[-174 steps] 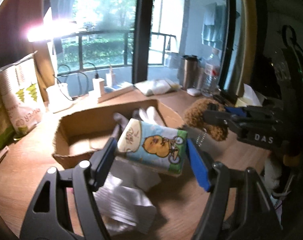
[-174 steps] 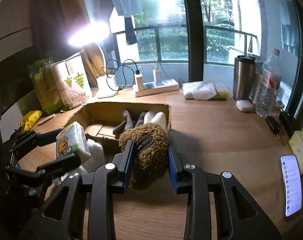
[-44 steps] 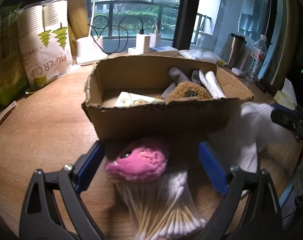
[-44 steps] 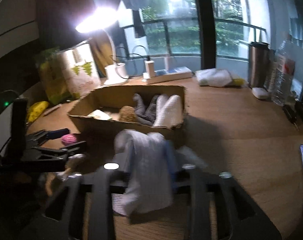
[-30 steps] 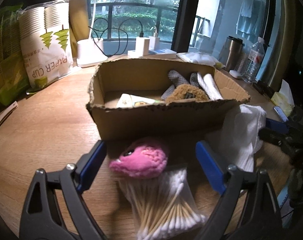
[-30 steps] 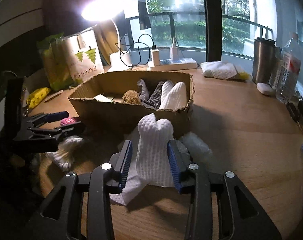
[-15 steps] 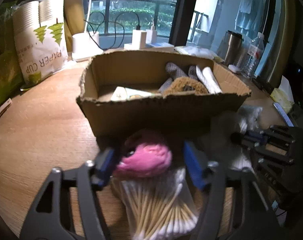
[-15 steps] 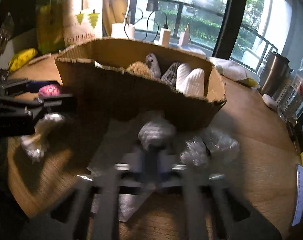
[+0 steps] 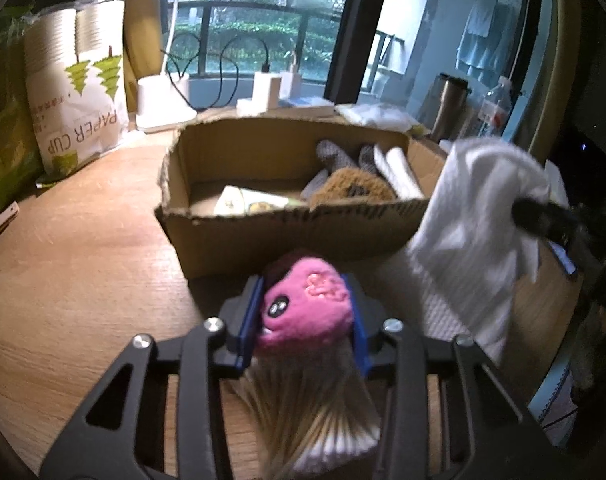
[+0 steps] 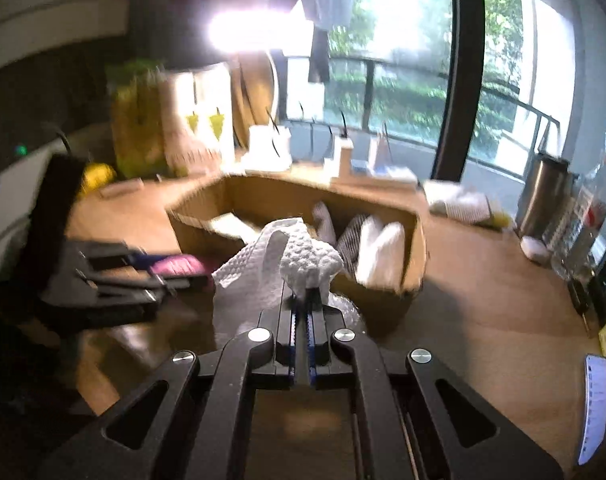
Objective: Organize soft objects
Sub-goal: 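Grasp the pink fuzzy item with cotton swabs with the left tool while the right lifts the cloth, then carry the white cloth with the right tool while the left carries the pink item over the box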
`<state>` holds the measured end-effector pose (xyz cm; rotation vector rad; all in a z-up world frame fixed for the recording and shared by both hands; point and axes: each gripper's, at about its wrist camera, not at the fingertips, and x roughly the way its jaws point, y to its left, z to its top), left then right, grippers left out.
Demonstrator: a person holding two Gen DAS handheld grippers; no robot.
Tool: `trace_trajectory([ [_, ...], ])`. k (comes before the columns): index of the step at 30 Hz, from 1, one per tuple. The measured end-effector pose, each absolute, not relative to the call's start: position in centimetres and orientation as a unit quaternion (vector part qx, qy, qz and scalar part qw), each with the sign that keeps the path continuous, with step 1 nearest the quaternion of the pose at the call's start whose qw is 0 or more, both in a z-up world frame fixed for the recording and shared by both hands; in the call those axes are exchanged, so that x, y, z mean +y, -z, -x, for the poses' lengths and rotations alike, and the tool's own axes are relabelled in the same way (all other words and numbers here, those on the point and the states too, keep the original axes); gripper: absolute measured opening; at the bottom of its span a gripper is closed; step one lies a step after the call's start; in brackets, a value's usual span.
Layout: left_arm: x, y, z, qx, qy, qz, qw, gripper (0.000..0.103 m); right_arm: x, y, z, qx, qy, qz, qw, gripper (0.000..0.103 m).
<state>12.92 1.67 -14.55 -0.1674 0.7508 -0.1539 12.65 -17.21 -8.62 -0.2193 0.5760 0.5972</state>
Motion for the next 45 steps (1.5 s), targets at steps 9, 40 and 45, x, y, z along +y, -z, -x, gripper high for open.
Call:
trace_trajectory([
  [9,2.3,11.7,-11.6,0.330,0.080,0.086,0.937,0.039,-17.5,5.8,-12.8,0.259,-0.297,0.078,0.916,0.005],
  [40,3.1,11.4,-10.3,0.327,0.066,0.077,0.939,0.039,-13.7,16.5,-10.7,0.411,-0.334,0.154,0.834,0.005],
  [45,3.3,11.3,-10.1,0.324,0.065,0.081,0.940,0.039,-14.3,15.6,-11.0,0.401,-0.316,0.148,0.847,0.056],
])
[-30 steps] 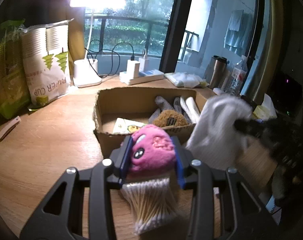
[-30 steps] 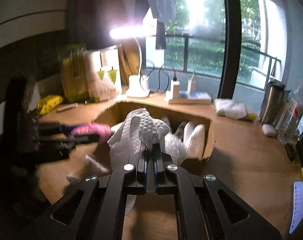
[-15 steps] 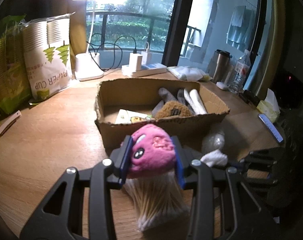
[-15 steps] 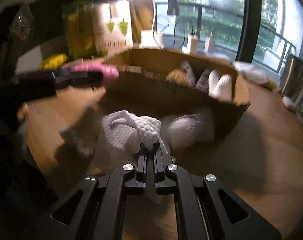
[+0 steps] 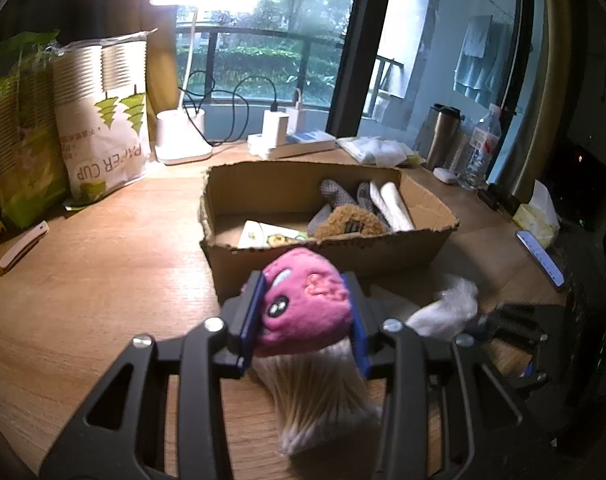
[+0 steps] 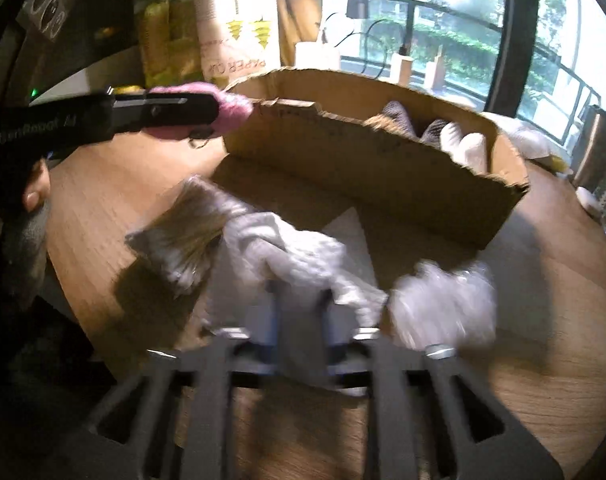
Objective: Organize soft objects
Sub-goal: 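Carry the white cloth with the right tool while the left carries the pink item over the box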
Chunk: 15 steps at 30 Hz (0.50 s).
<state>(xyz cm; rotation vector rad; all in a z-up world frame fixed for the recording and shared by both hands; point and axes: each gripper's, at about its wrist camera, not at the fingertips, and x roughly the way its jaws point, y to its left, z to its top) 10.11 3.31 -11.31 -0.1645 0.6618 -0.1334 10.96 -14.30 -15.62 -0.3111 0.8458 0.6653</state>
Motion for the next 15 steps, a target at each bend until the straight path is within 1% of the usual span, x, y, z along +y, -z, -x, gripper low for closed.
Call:
trace_trajectory([
  [5,3.4,11.3,-10.1,0.322,0.068,0.082,0.941,0.039,-14.8,15.3,-12.3,0.402,-0.290,0.140,0.857,0.058],
  [11,3.6,11.1,-9.9,0.317,0.067,0.083,0.942,0.039,-13.6,17.0,-13.8,0.432,-0.268,0.155,0.847,0.059],
  [13,3.7,10.9,-9.8,0.314,0.067,0.082,0.943,0.039,-13.4,17.0,-13.6,0.422,-0.266,0.167,0.850,0.059],
  [14,3.7,10.9,-9.7,0.313,0.067,0.083,0.944,0.039,-13.3,17.0,-13.6,0.422,-0.269,0.166,0.850,0.054],
  [15,3.8,10.8,-9.7,0.312,0.066,0.083,0.944,0.039,-13.3,16.9,-13.6,0.420,-0.269,0.166,0.851,0.041],
])
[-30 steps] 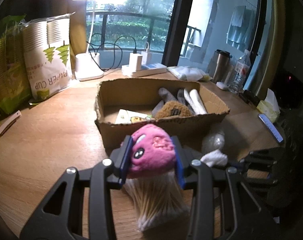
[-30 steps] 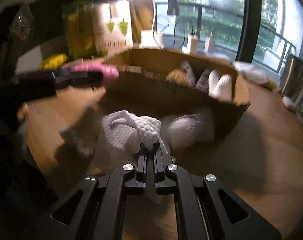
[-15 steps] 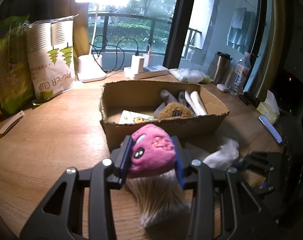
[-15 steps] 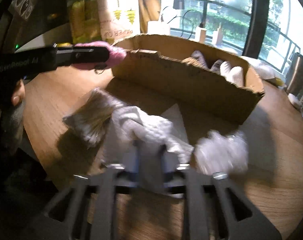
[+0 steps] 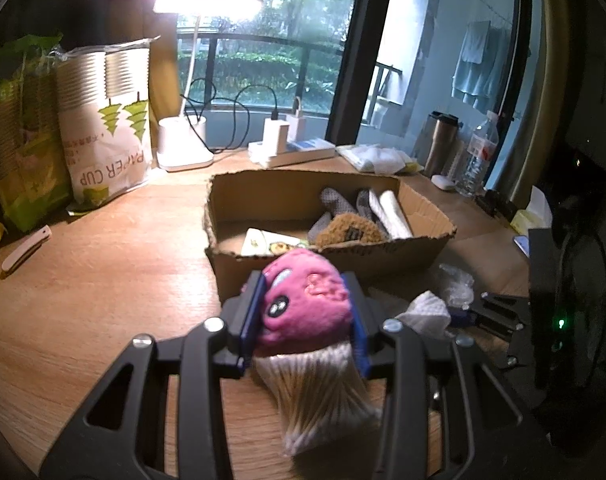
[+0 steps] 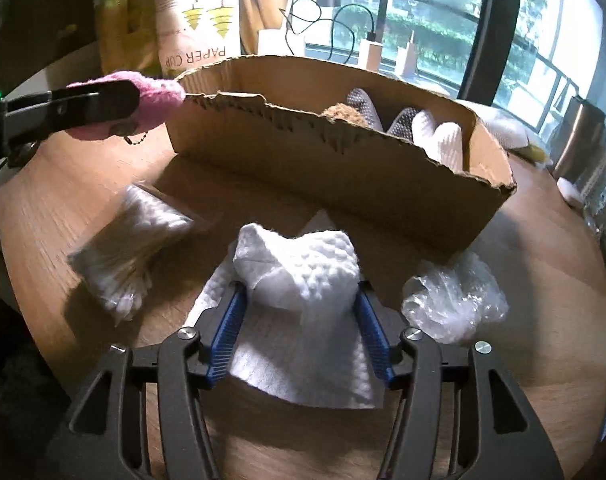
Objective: Organize soft objects
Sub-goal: 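Carry the white cloth with the right tool while the left carries the pink item over the box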
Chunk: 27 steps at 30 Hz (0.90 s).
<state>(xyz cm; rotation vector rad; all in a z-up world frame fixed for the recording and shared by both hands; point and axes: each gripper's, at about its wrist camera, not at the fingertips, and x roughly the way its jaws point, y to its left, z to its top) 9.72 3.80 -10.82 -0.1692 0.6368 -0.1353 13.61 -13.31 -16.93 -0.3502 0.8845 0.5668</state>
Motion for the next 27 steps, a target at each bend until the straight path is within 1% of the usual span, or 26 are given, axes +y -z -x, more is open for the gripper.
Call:
trace_trajectory([
  [2,3.8,10.7,-9.7,0.310,0.067,0.083,0.945,0.039,-13.5,16.8,-13.7,0.416,-0.261,0.172,0.854,0.022],
  [4,3.8,10.5,-9.6,0.307,0.067,0.083,0.946,0.039,-14.0,16.5,-13.8,0.419,-0.267,0.160,0.853,0.018],
  [8,3.7,10.0,-9.5,0.300,0.067,0.080,0.948,0.039,-14.5,15.1,-13.5,0.409,-0.276,0.145,0.857,0.017],
  [19,3.7,7.9,-10.3,0.275,0.065,0.074,0.956,0.039,-14.5,9.1,-13.3,0.348,-0.302,0.119,0.879,0.017],
  [27,4.2,7.4,-11.8,0.268,0.061,0.075,0.959,0.039,-13.7,7.1,-14.9,0.320,-0.310,0.112,0.888,0.017],
])
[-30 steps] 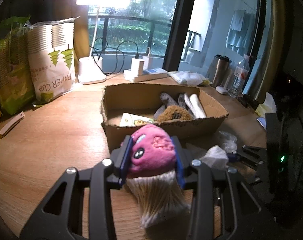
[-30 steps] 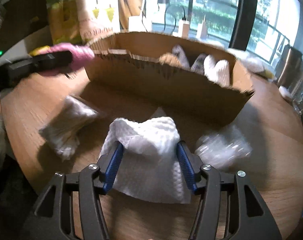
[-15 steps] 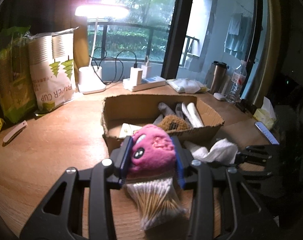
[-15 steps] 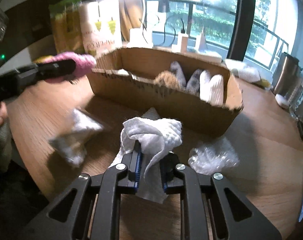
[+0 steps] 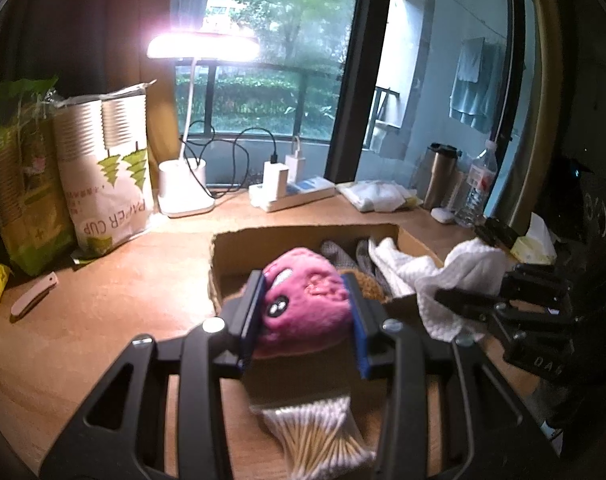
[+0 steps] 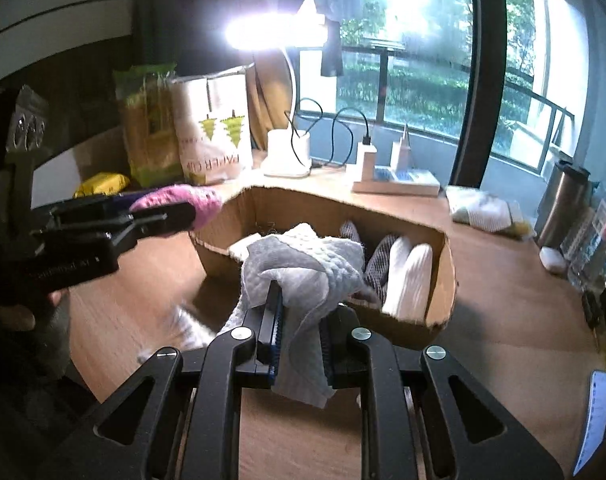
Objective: Organize soft objects
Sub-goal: 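Carry the white cloth with the right tool while the left carries the pink item over the box, then open the right tool over the box dropping the cloth while the left releases the pink item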
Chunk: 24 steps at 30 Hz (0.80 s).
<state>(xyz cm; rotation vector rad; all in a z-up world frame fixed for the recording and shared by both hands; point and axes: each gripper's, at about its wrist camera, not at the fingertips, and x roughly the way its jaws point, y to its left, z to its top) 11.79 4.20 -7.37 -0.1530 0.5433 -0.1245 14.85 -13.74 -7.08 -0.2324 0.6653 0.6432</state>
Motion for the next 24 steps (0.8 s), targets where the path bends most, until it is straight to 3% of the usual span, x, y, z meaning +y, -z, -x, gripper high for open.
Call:
trace_trajectory([
  [24,6.1,10.1,-19.4,0.285,0.045,0.083,0.954,0.039,-9.8,8.8,-22.8,0.324,-0.336,0.085,0.880,0.018],
])
